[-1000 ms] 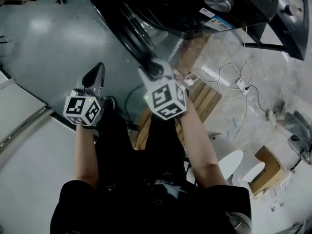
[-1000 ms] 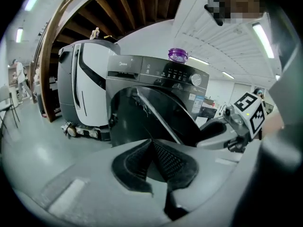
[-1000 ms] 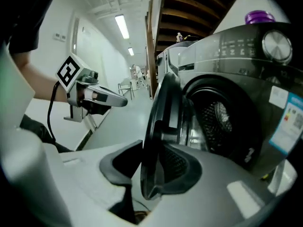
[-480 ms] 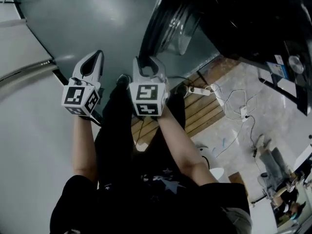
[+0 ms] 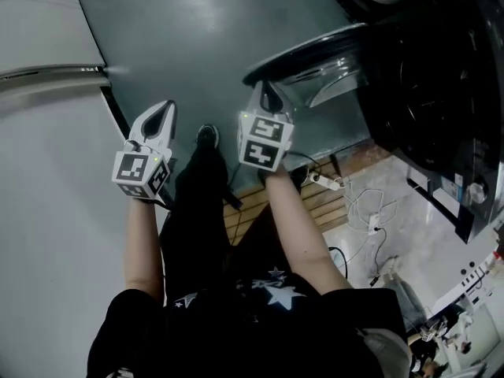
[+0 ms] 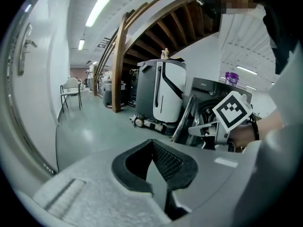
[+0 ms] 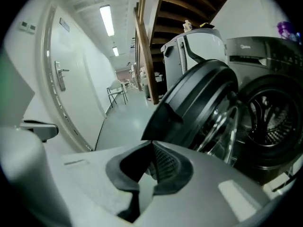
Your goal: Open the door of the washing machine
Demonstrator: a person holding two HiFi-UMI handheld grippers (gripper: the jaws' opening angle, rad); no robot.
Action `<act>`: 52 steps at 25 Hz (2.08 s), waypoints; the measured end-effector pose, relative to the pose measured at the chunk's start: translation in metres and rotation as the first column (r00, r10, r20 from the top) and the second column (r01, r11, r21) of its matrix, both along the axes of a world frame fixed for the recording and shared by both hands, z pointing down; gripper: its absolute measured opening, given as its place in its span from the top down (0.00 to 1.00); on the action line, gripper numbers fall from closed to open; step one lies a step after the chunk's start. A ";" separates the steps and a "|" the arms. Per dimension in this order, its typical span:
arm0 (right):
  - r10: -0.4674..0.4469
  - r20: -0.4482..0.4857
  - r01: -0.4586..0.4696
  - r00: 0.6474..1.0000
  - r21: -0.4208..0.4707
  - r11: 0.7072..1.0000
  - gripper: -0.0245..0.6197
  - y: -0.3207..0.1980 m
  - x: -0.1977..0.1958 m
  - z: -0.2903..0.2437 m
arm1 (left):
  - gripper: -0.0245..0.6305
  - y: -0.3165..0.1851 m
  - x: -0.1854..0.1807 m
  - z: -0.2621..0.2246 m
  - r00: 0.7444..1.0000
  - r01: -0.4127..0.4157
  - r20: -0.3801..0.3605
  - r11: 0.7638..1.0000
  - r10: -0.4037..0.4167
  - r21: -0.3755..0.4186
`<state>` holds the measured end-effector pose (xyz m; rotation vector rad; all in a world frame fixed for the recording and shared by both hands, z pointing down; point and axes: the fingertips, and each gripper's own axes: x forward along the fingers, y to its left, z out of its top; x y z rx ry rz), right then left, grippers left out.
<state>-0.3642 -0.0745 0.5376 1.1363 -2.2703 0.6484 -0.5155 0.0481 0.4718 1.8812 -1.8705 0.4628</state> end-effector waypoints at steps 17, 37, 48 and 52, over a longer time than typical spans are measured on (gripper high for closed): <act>0.122 -0.095 -0.114 0.988 0.082 0.990 0.95 -0.090 -0.120 -0.134 | 0.95 -0.054 -0.176 -0.110 0.992 -0.089 -0.092 0.996 0.090 0.015; 0.097 0.040 -0.103 0.994 0.188 0.977 0.96 -0.261 -0.029 -0.248 | 0.95 -0.255 -0.054 -0.226 0.975 -0.220 -0.014 0.968 0.223 0.121; 0.291 0.014 -0.287 0.957 0.232 0.930 0.96 -0.252 0.045 -0.273 | 0.95 -0.293 -0.005 -0.248 0.894 -0.438 -0.029 0.885 0.447 0.156; 0.368 0.018 -0.361 0.930 0.242 0.900 0.96 -0.231 0.049 -0.281 | 0.95 -0.292 -0.006 -0.259 0.851 -0.513 -0.015 0.838 0.524 0.184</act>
